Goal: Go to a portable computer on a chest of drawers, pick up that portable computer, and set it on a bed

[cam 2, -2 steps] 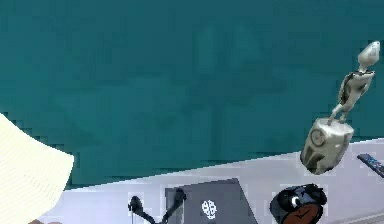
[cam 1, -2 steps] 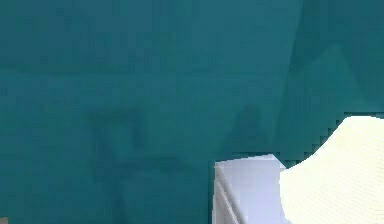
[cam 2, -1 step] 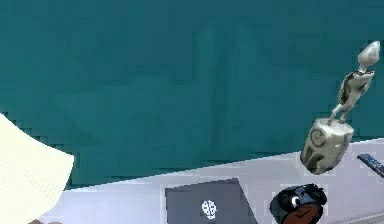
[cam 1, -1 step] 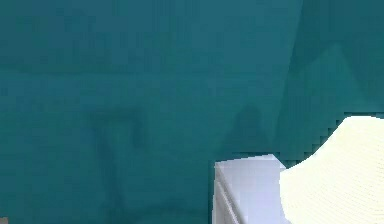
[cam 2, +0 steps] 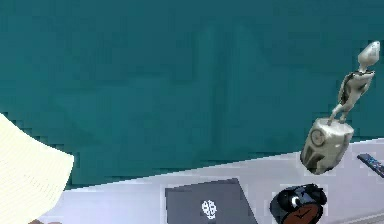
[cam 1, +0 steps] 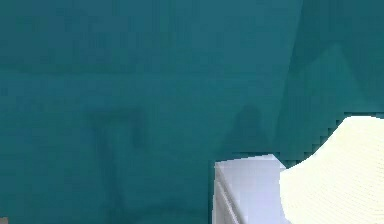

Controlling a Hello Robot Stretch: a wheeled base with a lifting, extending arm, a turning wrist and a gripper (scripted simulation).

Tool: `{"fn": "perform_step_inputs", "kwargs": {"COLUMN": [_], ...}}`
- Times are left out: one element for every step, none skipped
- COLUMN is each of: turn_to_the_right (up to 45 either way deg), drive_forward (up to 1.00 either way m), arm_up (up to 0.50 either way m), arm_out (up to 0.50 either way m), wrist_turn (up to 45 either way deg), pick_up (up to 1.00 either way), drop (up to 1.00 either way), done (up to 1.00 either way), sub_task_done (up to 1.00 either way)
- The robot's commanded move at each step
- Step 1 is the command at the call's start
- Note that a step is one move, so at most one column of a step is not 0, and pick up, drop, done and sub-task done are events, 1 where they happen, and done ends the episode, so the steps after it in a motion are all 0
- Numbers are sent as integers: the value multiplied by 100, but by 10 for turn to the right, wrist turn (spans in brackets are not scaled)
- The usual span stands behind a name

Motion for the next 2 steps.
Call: {"fn": "perform_step_inputs", "kwargs": {"turn_to_the_right": [0,-450], "drive_forward": [0,0], "arm_up": [10,0], "arm_out": [0,0], "wrist_turn": [0,0], "pick_up": [0,0], "drop": [0,0], "done": [0,0], "sub_task_done": [0,0]}}
